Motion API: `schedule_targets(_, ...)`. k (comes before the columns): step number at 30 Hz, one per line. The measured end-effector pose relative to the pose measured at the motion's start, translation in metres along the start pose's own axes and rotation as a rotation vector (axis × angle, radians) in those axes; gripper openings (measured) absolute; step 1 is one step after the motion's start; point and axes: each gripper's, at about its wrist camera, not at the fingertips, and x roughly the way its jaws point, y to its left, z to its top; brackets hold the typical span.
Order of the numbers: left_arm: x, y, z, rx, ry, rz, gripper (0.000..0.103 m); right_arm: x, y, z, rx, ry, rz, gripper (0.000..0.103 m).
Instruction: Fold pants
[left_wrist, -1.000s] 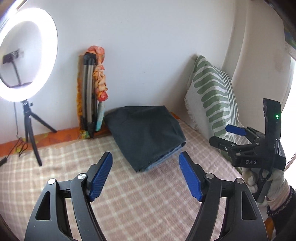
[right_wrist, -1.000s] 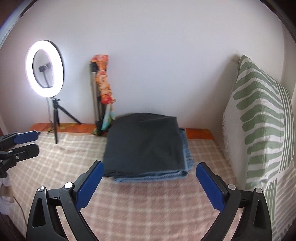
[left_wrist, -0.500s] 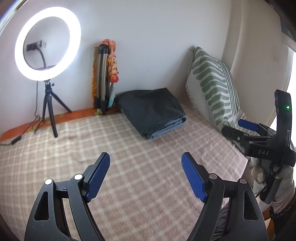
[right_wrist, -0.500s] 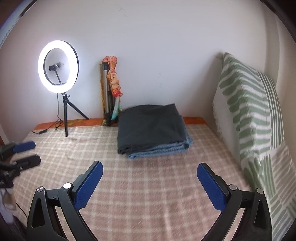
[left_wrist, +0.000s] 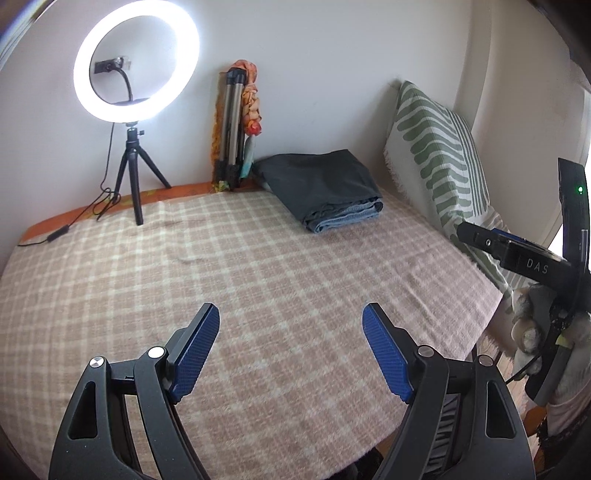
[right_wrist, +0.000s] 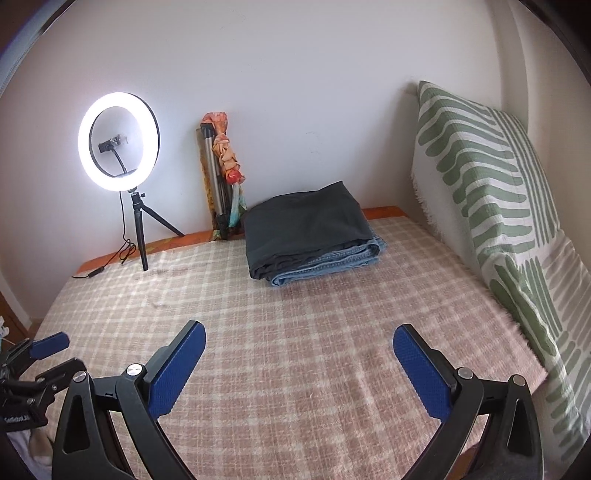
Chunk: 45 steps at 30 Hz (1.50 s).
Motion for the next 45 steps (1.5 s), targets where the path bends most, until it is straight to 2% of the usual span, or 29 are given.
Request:
schedule_targets(14,-0.016,0.004,0.000,0.001,-0.028,0.072,0.086,0.000,0.000,0.000,0.005,0.003,0.003,0.103)
schedule_targets(19,-0.017,0.004,0.000,0.008,-0.028,0.115,0.097,0.000,0.002,0.000,0.001,-0.001,0.004,0.103)
schedule_targets(26,-0.019,0.010,0.002,-0.013,-0.027,0.105,0.097,-0.001,0.005,0.000,-0.003,0.000,0.003,0.103)
schedule_targets(33,-0.018,0.012,0.003,-0.028,-0.006,0.141,0.097,-0.001,0.006,0.000,-0.001,0.001,0.007,0.103)
schedule_targets(45,-0.020,0.012,0.002,-0.032,-0.005,0.133,0.098,-0.005,0.006,0.000,0.001,-0.001,0.014,0.103)
